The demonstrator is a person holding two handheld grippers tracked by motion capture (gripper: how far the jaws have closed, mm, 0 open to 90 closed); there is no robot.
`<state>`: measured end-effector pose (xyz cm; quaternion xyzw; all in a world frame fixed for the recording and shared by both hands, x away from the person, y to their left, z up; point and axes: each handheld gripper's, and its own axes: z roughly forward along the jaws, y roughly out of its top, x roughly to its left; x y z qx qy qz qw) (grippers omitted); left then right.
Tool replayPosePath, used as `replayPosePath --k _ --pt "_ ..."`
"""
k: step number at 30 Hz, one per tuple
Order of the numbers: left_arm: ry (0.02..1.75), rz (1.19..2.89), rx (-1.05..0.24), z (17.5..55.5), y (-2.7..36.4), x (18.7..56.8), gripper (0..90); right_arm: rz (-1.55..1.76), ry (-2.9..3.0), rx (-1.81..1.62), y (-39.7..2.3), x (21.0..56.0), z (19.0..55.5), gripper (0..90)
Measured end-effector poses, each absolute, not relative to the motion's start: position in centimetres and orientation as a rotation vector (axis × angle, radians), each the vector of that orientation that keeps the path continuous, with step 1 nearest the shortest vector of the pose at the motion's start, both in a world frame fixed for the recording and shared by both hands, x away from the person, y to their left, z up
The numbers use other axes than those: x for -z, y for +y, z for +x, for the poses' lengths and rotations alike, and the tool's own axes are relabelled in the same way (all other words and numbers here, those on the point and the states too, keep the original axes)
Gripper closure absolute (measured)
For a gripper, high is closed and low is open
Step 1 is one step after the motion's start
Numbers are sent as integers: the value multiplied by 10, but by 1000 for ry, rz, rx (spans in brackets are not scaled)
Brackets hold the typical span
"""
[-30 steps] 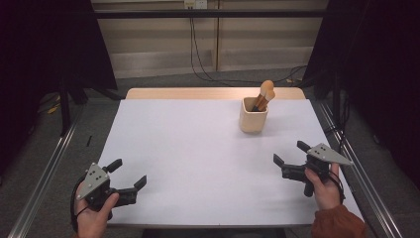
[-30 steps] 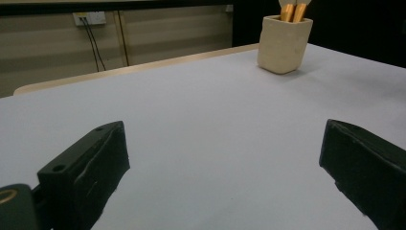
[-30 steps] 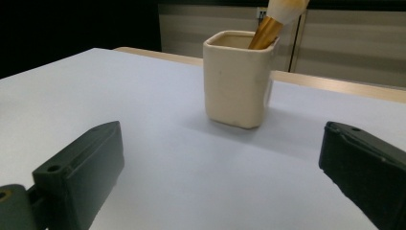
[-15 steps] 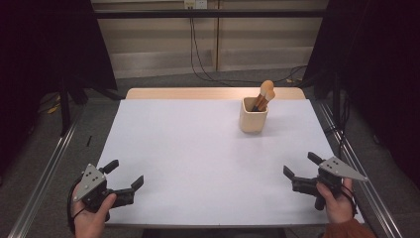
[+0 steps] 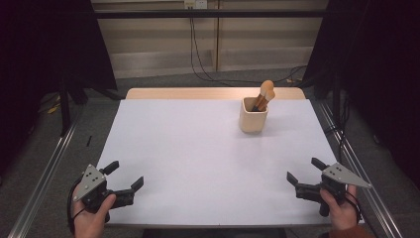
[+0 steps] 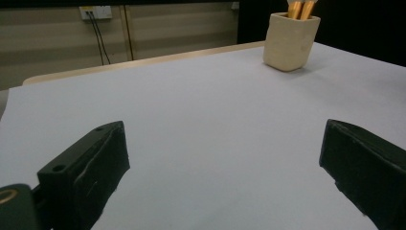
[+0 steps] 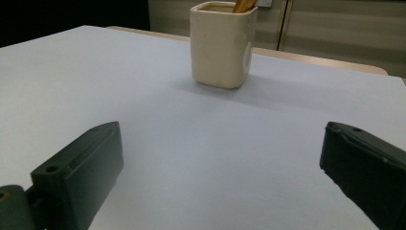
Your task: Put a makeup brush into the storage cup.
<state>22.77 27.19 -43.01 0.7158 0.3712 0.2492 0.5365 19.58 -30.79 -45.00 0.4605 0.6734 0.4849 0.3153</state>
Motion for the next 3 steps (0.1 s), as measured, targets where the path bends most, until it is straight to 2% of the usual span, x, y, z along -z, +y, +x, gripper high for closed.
replayPosePath --k 3 --pt "895 1702 -593 228 272 430 28 1221 1766 -1278 -309 450 196 7"
